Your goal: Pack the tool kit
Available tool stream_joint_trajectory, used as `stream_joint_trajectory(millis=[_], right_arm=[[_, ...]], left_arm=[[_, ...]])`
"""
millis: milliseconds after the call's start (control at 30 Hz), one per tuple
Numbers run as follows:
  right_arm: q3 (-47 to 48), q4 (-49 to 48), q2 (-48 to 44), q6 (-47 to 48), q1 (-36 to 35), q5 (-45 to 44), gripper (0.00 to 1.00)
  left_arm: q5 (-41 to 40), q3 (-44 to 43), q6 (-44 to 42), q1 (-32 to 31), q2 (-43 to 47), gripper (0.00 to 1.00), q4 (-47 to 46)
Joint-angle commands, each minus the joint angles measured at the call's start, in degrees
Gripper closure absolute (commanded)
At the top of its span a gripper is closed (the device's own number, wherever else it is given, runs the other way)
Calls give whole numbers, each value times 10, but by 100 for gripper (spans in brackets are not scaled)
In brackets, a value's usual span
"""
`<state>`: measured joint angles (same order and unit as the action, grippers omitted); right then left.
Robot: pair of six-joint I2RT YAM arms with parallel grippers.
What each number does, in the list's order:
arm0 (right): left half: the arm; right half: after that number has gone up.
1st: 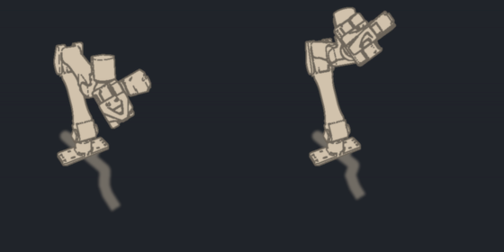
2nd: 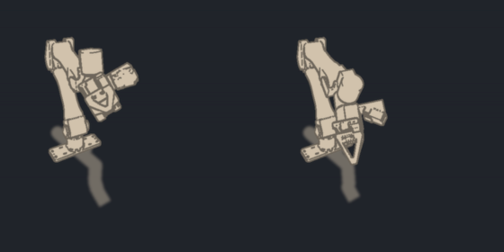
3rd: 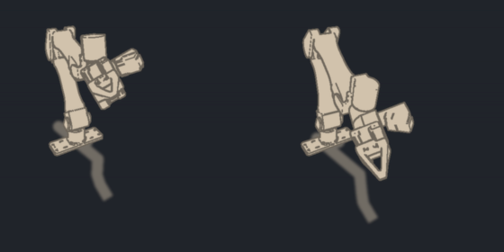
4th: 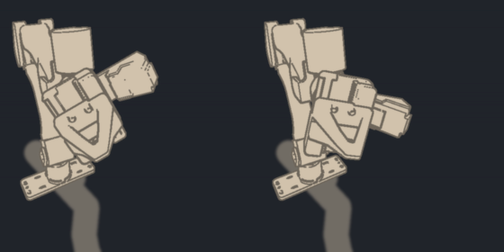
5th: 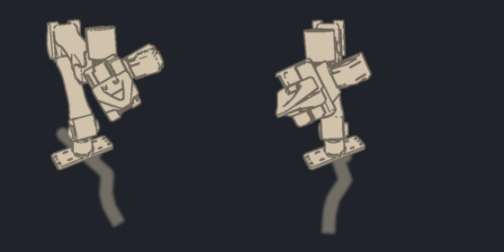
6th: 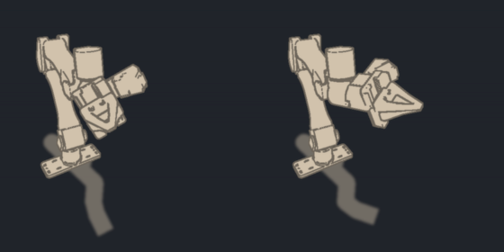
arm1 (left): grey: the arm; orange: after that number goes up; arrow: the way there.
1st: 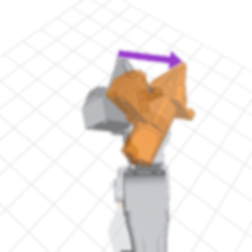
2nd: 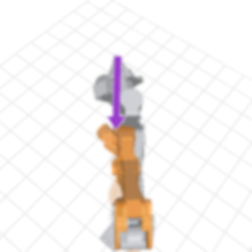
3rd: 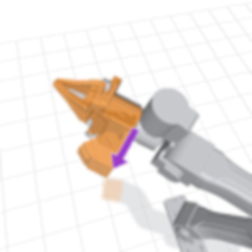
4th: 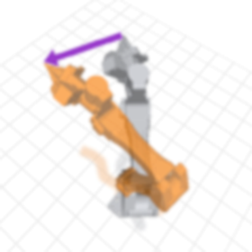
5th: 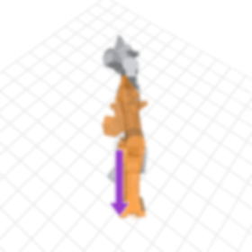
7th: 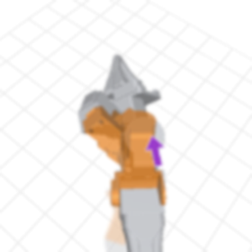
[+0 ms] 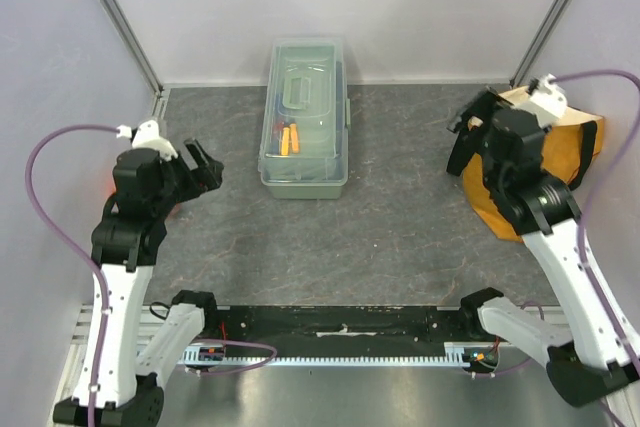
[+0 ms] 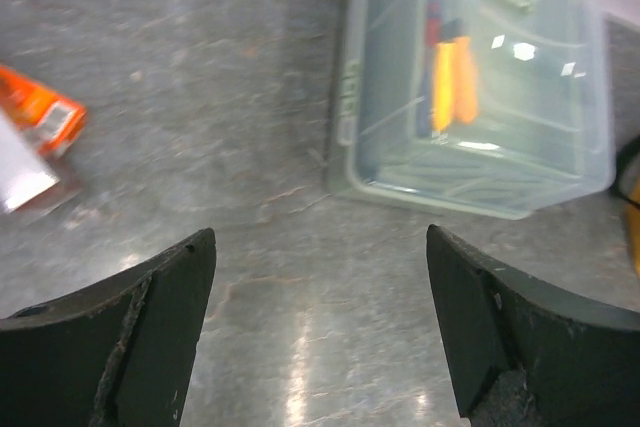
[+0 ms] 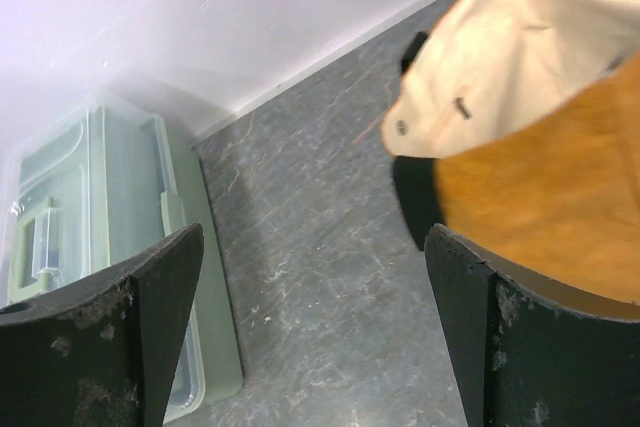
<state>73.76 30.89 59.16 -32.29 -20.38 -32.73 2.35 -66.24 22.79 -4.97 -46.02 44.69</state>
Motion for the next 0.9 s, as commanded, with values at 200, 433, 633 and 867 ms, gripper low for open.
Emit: stream_joint_trajectory(millis=[200,433,633,867], right_arm=[[-29,123,-118,-33,1,-83,2],[-45,143,-138,-18,3,-39,2],[-35,170,-142,27,2,50,2],[-21,179,-143,50,3,119,2]], left_arm=[[-114,40,-34,1,91,10,55],[-90,37,-29,1,102,9,73],[-82,77,-7,1,146,9,70],[-59,58,3,0,157,9,94]])
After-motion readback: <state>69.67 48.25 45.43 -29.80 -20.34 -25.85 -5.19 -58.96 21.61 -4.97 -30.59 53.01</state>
